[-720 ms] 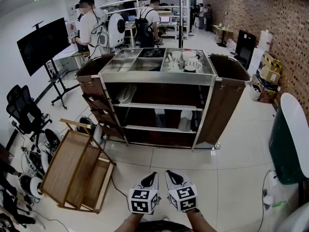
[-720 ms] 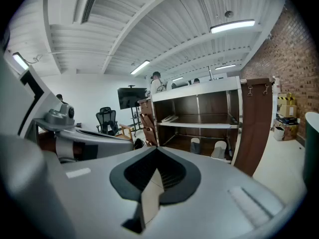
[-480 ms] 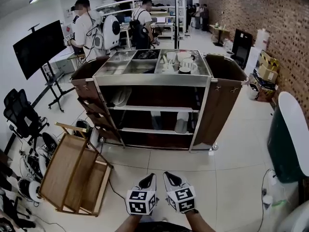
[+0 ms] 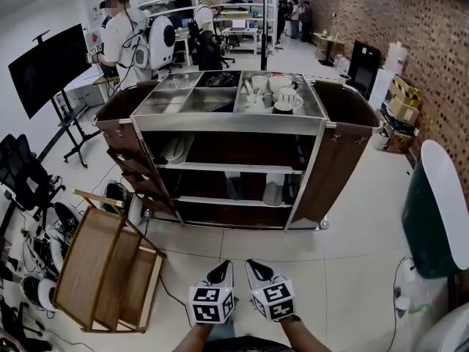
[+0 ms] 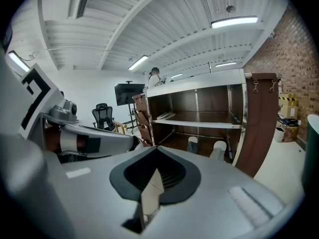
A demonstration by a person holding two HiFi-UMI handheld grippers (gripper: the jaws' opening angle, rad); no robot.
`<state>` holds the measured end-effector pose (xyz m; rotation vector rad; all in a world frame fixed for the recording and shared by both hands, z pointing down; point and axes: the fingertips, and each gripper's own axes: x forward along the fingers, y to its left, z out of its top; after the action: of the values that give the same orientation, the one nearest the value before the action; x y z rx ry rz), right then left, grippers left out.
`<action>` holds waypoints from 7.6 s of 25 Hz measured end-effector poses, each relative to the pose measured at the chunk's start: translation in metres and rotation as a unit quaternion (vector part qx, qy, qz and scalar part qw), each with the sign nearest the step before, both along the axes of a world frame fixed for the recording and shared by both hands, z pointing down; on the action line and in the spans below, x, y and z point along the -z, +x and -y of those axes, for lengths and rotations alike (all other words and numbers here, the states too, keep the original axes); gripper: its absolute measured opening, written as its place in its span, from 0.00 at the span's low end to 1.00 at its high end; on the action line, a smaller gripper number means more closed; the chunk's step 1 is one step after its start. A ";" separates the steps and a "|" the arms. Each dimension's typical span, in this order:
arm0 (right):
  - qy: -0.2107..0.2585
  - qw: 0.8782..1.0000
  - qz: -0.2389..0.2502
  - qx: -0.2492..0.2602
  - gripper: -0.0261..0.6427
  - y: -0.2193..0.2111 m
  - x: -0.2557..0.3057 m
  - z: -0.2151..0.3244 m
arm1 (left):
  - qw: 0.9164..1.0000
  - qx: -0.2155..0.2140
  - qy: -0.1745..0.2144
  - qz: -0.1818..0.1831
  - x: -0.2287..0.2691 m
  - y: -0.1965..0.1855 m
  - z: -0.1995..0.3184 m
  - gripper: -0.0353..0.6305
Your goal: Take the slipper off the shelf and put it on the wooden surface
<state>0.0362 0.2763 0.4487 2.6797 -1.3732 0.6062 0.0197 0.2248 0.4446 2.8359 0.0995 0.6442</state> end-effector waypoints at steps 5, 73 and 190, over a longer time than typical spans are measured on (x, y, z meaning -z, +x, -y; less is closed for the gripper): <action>-0.007 1.000 -0.002 0.004 0.04 0.029 0.003 0.033 | 1.000 0.003 -0.001 -0.002 0.001 0.031 0.034 0.06; -0.025 1.000 -0.001 0.015 0.06 0.332 -0.099 0.224 | 0.999 -0.015 -0.011 -0.040 -0.087 0.329 0.205 0.06; -0.072 0.995 -0.003 0.069 0.06 0.189 -0.091 0.254 | 0.984 0.169 -0.016 -0.057 -0.056 0.125 0.266 0.06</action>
<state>0.2252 0.0224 0.5397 2.4487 -1.4397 0.6567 0.1446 -0.0414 0.5003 2.7606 -0.3413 0.4034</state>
